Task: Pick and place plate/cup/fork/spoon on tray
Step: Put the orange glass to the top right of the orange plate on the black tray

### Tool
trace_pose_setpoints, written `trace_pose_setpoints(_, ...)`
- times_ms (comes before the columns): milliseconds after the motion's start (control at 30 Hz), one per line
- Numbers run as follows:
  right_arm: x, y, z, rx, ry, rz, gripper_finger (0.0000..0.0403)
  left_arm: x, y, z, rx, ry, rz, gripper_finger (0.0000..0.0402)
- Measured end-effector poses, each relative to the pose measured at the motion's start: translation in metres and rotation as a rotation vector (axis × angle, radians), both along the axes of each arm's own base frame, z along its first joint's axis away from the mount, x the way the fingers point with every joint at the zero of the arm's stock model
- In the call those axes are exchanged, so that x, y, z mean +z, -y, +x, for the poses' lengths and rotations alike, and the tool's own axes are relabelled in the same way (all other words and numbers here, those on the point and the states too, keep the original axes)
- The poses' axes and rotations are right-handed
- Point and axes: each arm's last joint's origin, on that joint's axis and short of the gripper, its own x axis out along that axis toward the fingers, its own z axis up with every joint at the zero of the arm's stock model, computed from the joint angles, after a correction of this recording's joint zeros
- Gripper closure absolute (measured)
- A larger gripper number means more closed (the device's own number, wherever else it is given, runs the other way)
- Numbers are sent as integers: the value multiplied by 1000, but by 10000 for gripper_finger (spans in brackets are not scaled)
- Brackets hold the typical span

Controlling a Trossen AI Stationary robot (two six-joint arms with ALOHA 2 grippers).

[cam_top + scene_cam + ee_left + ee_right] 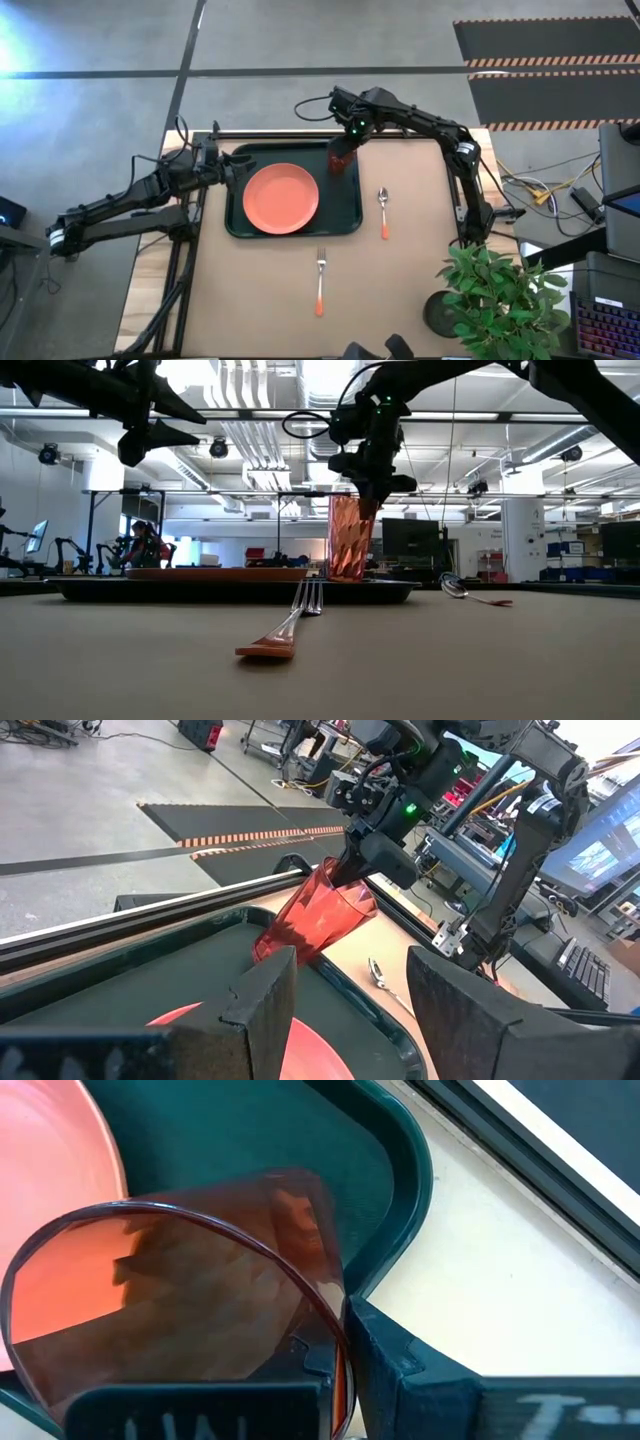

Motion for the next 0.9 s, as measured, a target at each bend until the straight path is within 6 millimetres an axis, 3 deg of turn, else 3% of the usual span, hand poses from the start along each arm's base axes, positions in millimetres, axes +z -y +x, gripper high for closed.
trace_pose_setpoints(667,0,-2,2,24,46,59,389,0,0,0,0,0,0,228)
trace_pose_setpoints(900,0,-1,2,40,43,52,345,0,0,0,0,1,0,228)
